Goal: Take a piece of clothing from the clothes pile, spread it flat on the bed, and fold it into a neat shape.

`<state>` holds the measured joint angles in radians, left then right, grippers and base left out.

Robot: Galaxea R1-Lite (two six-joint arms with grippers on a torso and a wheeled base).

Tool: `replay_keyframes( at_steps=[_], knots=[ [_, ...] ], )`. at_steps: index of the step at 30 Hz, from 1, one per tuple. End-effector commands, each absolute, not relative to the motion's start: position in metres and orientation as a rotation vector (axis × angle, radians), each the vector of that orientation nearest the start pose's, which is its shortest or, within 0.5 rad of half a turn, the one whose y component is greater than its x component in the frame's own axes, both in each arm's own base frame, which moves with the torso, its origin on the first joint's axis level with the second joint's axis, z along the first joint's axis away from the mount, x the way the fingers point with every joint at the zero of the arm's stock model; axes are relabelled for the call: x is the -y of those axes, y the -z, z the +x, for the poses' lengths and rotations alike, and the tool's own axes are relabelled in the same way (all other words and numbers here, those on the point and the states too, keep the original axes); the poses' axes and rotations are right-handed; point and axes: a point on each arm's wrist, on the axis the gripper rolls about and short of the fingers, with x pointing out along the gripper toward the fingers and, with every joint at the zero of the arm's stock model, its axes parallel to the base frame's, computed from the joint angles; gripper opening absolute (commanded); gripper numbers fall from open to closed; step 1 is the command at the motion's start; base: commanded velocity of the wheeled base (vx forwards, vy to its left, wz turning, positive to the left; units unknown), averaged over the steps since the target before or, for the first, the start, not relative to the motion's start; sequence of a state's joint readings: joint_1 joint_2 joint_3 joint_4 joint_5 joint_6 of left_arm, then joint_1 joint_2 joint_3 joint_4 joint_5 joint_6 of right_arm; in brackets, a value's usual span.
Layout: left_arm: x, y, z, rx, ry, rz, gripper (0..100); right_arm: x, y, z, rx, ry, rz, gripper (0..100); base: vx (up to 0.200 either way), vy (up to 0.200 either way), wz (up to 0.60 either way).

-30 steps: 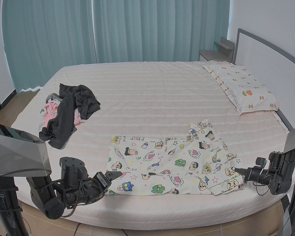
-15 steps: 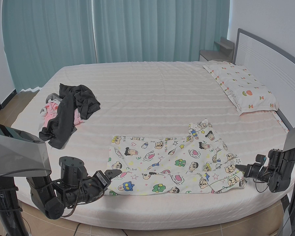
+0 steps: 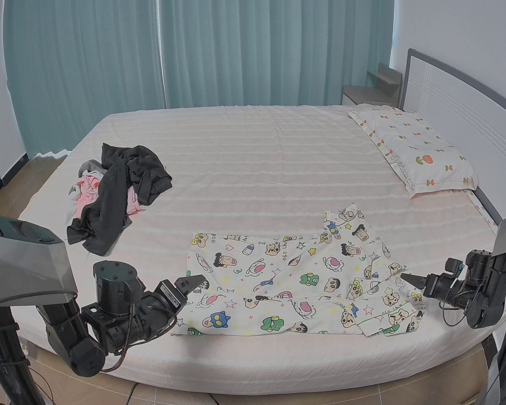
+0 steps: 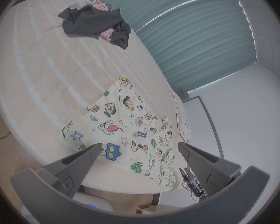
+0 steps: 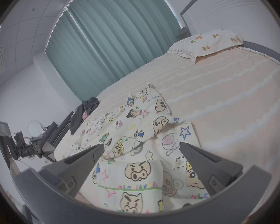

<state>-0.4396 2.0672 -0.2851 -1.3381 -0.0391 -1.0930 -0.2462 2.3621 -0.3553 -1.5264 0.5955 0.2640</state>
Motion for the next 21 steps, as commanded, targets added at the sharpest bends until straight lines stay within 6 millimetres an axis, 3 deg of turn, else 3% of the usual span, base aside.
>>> replay_keyframes(
  at_steps=[1,6,13,21],
  knots=[
    [0.116,-0.047,0.247,-0.593,0.2,-0.982,100,0.057,-0.007,0.275,-0.424,-0.25,0.44,100,0.2,0.0,0.0],
    [0.118,-0.047,0.247,-0.598,0.214,-0.982,100,0.054,-0.019,0.261,-0.415,-0.25,0.437,100,0.2,0.0,0.0],
    [0.119,-0.045,0.248,-0.602,0.214,-0.978,100,0.053,-0.021,0.257,-0.415,-0.25,0.436,100,0.2,0.0,0.0],
    [0.122,-0.039,0.246,-0.623,0.207,-0.964,100,0.051,-0.02,0.254,-0.416,-0.255,0.435,100,0.0,0.0,0.0]
  ],
)
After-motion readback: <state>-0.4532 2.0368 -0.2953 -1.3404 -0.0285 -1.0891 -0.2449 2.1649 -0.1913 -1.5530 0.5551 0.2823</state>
